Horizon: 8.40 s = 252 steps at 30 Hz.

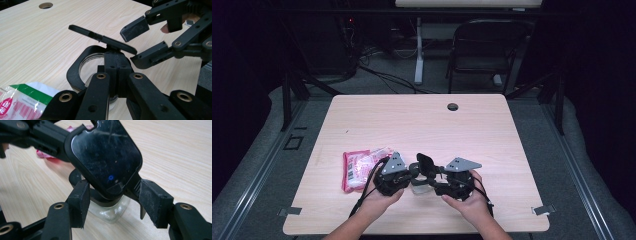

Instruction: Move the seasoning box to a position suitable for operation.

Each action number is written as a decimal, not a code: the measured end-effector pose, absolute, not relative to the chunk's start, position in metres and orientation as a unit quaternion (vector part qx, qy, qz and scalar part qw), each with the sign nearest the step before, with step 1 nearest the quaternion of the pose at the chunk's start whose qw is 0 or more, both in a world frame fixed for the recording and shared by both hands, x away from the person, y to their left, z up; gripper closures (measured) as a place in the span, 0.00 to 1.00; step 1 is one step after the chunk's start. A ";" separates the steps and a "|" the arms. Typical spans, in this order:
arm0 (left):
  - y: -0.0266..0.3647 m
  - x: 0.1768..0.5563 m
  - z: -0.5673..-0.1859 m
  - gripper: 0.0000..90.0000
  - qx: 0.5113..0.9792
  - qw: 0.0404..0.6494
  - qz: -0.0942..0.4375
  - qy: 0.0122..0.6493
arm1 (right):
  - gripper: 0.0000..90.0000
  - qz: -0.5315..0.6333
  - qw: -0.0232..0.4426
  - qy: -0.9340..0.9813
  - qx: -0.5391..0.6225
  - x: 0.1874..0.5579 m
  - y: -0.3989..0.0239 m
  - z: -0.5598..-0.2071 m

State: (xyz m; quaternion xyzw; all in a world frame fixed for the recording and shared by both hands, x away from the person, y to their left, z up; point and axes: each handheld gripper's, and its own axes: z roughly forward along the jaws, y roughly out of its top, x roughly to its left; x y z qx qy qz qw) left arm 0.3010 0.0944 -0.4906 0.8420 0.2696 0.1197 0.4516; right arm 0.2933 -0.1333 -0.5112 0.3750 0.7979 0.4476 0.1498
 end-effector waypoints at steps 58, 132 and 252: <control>0.095 0.305 -0.511 0.99 0.856 0.419 0.111 0.281 | 0.52 0.473 0.162 0.777 0.383 0.291 -0.158 -0.504; 0.128 0.311 -0.505 0.87 0.827 0.430 0.135 0.335 | 0.89 0.464 0.140 0.774 0.407 0.312 -0.165 -0.513; 0.148 0.337 -0.560 0.64 0.843 0.307 0.240 0.372 | 0.78 0.481 0.155 0.751 0.426 0.310 -0.186 -0.513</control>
